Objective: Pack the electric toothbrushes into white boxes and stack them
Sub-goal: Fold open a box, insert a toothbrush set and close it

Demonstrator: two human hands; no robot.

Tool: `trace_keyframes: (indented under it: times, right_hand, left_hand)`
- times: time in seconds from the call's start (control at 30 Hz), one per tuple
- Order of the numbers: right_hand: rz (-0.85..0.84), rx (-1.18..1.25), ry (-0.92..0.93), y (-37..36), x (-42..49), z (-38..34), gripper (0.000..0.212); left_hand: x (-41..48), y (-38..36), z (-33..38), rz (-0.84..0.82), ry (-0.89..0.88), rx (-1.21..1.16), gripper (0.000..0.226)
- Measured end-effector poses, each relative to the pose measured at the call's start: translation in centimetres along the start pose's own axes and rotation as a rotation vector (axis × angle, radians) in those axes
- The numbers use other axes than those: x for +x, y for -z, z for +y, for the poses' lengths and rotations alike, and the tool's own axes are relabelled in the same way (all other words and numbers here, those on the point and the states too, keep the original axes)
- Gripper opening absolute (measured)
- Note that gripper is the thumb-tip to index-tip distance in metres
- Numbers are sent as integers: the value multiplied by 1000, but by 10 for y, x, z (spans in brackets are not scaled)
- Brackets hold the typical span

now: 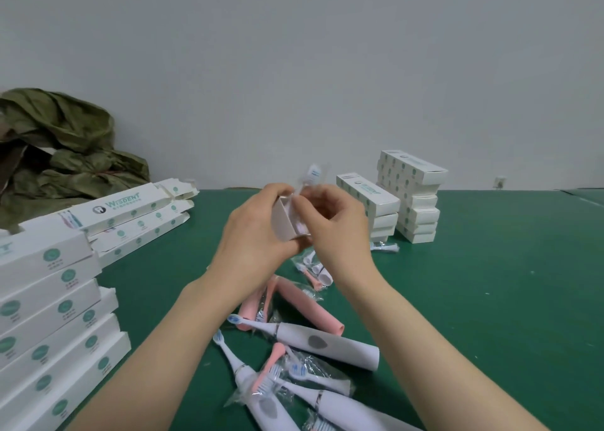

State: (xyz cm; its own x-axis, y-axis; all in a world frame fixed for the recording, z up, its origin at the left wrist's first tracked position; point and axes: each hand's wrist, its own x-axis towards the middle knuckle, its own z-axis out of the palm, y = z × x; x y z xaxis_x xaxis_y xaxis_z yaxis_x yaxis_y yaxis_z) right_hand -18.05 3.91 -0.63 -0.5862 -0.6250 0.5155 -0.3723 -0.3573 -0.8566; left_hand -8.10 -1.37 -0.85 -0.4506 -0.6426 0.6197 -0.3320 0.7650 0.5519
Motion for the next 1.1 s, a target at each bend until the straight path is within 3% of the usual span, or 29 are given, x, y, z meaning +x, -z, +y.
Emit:
trace_keyframes:
  times: [0.1,0.3,0.43,0.53,0.63,0.77,0.87,0.97,1.03,1.1]
  right_hand:
    - [7,21,17,2,0,3,14]
    - [-179,-378,92,6,0,8,9]
    - [53,-252,274,7,-9,9,47]
    - [91,-340,438,3,-15,12,29]
    - [32,-429,399,1,-15,17,17]
    - [-140,-426,338,-1,-19,15,31]
    - [-234,-502,335,1,-19,15,26]
    - [-79,-358,217,9,-14,10,21]
    - [19,-327,143,14,-10,9,31]
    - [-21,-306,-13,17,-6,9,36]
  left_hand:
    - [-2,-3,3,-5,-16,-4,60]
    - [-2,-4,0,-24,-18,6,55]
    - [-1,-2,-1,-32,-23,49,65]
    - [-2,-2,-1,-32,-39,45,60]
    - [-2,-3,1,-18,-35,-1,54]
    - [-1,0,-3,16,19,-25,53]
    - [-2,0,-4,-2,13,-13,54]
    - [-3,0,-3,-3,-3,-40,60]
    - [-2,0,-3,34,-19,-55,65]
    - [-1,1,-5,66,-15,-71,71]
